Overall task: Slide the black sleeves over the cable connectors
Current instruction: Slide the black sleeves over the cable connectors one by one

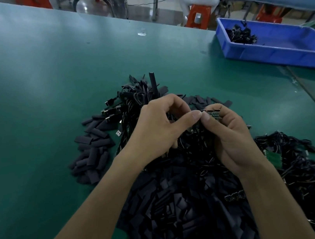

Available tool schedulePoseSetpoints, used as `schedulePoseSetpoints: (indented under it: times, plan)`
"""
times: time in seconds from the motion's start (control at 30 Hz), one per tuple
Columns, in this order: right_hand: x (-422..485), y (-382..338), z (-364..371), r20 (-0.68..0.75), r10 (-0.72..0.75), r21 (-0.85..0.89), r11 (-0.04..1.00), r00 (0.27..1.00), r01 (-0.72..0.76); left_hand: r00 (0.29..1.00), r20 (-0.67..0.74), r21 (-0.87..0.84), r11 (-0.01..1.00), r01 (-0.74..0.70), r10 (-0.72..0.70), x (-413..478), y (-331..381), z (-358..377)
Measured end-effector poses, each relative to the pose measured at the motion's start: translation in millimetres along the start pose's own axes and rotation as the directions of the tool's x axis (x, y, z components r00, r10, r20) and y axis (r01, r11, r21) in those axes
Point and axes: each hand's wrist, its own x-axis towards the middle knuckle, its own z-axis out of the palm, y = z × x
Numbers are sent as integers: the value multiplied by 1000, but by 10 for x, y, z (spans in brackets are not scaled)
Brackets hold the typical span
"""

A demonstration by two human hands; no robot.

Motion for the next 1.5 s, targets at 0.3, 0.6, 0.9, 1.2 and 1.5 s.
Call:
schedulePoseSetpoints:
  times: [0.3,0.6,0.9,1.2,1.5]
  plan:
    - [-31,45,-7,8,59,57,997,998,-59,982,153,-307,939,153,-110,20,-19,85]
    - [-25,16,9,63,94,83,992,994,-99,976,199,-445,878,174,-93,22,-11,128]
    - [118,-32,-387,-624,-58,-291,943,779,-163,996,-87,-602,795,-66,17,72,114,-116]
    - [-31,-7,-282,-339,-258,-931,-49,905,-363,991,-68,-245,965,92,-112,118,131,-465]
    - [7,-13,290,271,46,-961,-37,961,273,952,159,88,964,250,-261,116,-51,-496]
